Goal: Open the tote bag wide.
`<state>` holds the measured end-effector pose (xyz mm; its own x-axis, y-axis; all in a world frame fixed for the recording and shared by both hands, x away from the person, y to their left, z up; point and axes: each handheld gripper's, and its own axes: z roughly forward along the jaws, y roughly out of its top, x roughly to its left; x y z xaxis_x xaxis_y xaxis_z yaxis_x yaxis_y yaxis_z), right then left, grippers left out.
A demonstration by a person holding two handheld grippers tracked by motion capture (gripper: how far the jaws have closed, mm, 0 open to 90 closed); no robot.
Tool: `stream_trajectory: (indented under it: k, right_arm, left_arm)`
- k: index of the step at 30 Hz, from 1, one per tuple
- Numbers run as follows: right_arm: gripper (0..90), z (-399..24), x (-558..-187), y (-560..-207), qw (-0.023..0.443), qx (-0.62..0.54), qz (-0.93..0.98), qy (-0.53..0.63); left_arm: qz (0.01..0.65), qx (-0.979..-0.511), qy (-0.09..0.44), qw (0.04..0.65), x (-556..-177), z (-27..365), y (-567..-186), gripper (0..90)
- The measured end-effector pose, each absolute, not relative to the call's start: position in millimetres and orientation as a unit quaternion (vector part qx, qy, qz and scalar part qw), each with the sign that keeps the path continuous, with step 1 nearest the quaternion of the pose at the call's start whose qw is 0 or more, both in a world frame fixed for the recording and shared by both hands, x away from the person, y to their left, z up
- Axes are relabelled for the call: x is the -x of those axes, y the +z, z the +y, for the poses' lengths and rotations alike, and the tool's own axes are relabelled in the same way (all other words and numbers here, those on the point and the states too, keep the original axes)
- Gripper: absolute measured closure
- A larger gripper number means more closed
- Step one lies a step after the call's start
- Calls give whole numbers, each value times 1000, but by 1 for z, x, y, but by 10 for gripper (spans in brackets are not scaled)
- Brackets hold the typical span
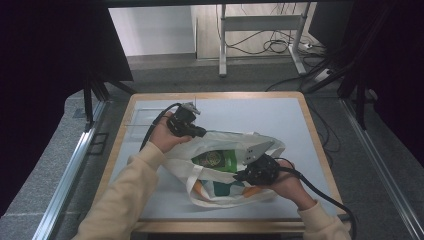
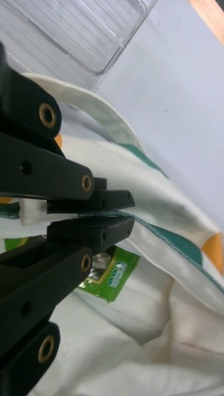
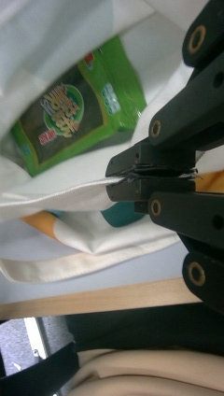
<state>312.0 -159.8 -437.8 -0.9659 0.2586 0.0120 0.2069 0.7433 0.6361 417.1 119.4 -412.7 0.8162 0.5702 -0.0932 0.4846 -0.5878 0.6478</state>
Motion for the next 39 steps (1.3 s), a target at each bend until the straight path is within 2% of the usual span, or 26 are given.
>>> stream_trajectory:
  k: [4,23,39]
  right_arm:
    - [861,-160,-304,-439,38,-123,934,334]
    - [858,-160,-289,-456,21,-118,940,320]
    - [854,-156,-288,-463,16,-110,944,311]
  left_arm:
    - [323,-874,62,359,-425,122,-414,868]
    - [361,-861,91,346,-455,122,-409,873]
    - [389,-849,80,348,-476,124,-416,876]
